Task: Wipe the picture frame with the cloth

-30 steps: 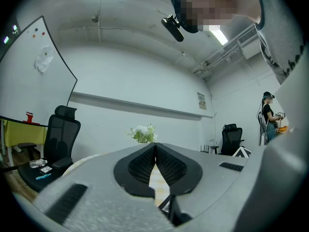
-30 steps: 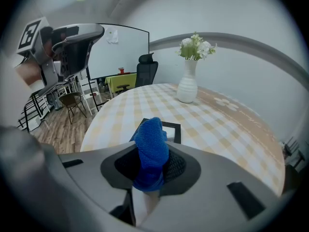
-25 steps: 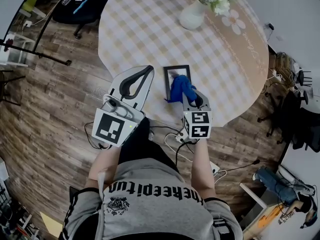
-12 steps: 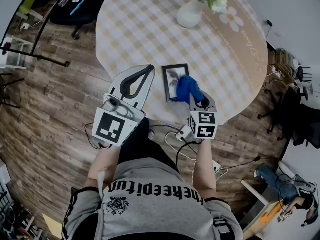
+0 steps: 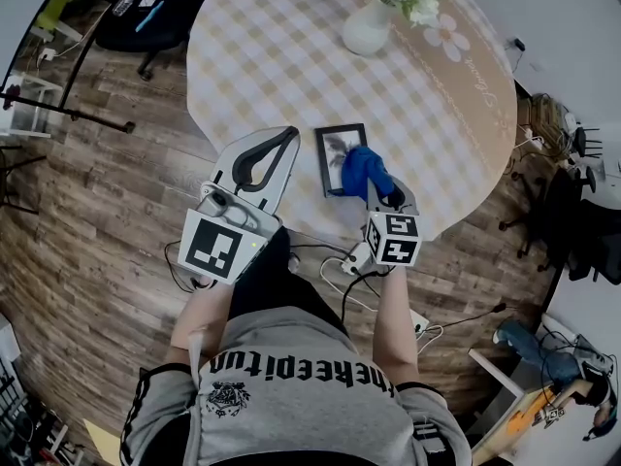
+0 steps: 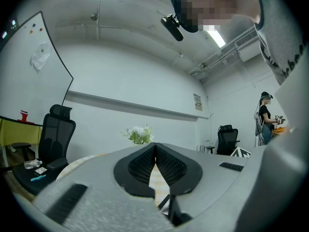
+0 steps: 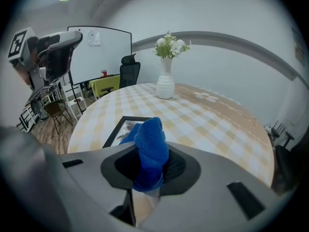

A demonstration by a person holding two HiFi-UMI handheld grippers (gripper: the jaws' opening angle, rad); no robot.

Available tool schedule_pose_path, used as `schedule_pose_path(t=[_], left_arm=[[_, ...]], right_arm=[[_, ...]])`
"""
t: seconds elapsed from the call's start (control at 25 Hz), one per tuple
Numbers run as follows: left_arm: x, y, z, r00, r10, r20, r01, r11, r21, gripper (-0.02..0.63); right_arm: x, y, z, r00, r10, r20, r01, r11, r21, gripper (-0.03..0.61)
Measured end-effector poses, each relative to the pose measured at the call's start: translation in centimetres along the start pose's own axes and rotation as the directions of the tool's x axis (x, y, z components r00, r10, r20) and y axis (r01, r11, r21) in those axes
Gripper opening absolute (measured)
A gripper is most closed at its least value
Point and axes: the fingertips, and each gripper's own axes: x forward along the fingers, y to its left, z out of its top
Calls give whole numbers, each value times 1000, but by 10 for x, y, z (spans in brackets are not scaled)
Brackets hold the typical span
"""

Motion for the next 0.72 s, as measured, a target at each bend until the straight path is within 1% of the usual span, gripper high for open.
schedule_pose_path(t=[0.16,0.44,0.64,0.72], left_arm=[[-7,-5,6,1000,-6,6,6,1000,9,17],[-20,-21,20,999,-26,19,26,999,28,17],[-28,-34,26,999,-42,23,40,998,50,17],[-31,-41,32,998,-52,32,50,998,43,17]], right_arm=[[-11,6,8,998,-11,54,9,999,38,86],[-38,12,18,992,-25,120,18,998,58,86],[-63,12,29,982,-41,183,25,996,89,86],[-75,13,34,976,-48,211,27,995,97,86]])
